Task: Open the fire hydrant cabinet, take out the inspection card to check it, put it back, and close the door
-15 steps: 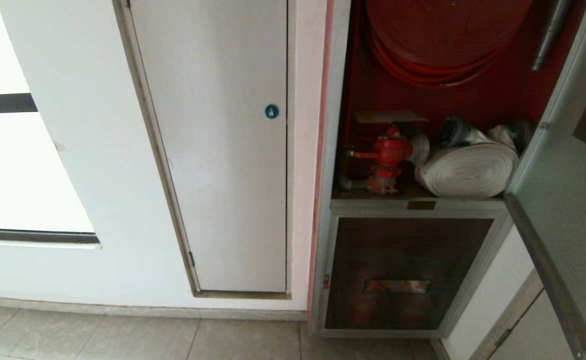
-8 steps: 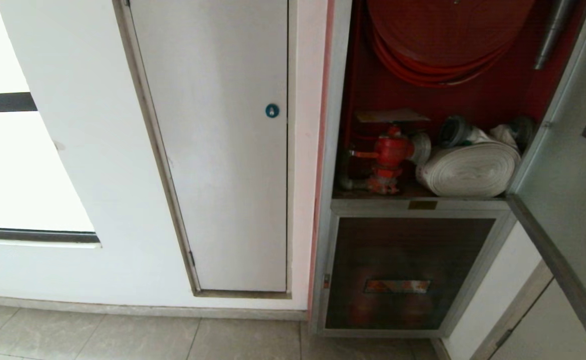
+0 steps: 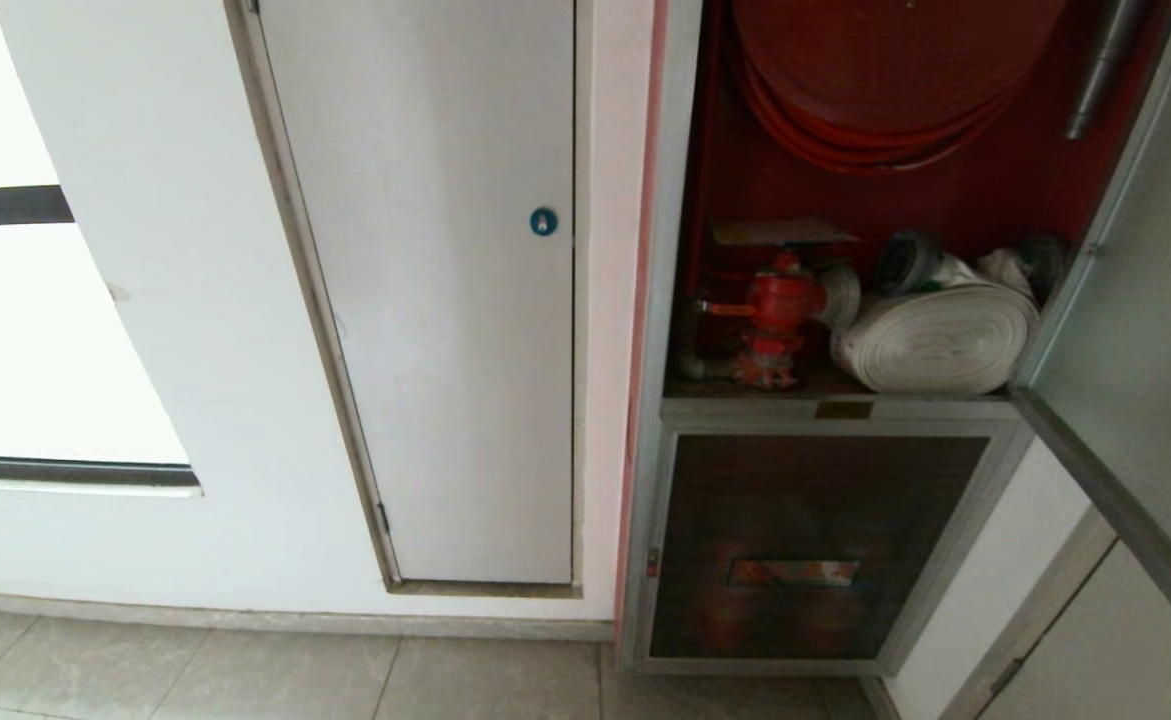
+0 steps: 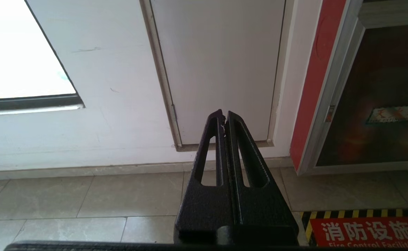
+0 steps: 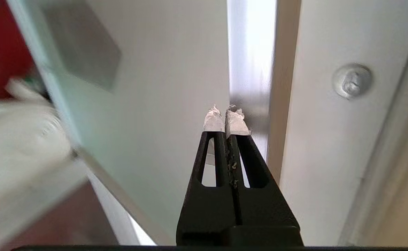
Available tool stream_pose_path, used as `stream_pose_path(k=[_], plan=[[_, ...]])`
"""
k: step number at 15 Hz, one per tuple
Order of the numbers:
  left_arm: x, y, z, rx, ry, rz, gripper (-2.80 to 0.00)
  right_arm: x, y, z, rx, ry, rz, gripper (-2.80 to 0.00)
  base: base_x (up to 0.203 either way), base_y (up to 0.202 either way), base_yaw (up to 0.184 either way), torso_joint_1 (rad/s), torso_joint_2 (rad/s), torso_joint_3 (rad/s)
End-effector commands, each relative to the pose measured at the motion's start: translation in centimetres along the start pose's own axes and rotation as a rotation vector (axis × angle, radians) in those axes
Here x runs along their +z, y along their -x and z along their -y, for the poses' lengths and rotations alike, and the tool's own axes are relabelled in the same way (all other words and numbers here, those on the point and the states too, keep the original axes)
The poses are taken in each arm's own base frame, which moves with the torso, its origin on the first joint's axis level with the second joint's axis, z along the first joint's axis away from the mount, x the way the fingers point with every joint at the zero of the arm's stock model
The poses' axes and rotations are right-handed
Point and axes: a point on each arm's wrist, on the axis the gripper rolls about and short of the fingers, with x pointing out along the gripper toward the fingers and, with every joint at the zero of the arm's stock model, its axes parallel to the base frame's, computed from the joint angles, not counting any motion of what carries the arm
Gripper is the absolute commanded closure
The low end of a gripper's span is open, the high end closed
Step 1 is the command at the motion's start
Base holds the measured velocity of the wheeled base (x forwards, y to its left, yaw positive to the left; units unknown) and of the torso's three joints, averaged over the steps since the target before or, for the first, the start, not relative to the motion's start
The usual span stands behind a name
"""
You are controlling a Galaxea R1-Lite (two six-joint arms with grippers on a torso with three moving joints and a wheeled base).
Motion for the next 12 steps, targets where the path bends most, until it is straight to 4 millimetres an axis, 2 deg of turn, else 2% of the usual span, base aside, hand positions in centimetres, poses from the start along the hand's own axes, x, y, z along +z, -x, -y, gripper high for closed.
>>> stream_pose_path(k=[1,4,9,12], plan=[[0.0,0.0,0.0,0.0,0.0,0.0,0.0,0.3,0.1,0.6,-0.026,0.003,-0.007,0.0,0.0,0.0,0.0,0.0,0.0,0.0],[0.0,0.0,0.0,0.001,0.0,0.0,0.0,0.3,-1.2,0.8,-0.047,-0.005,-0.067,0.0,0.0,0.0,0.0,0.0,0.0,0.0],[0.0,0.0,0.0,-0.001,0.0,0.0,0.0,-0.7,-5.2,2.0,-0.068,-0.016,-0.154,0.0,0.0,0.0,0.0,0.0,0.0,0.0],[0.0,0.0,0.0,0.0,0.0,0.0,0.0,-0.9,-6.0,2.5,-0.079,-0.017,-0.163,0.0,0.0,0.0,0.0,0.0,0.0,0.0]])
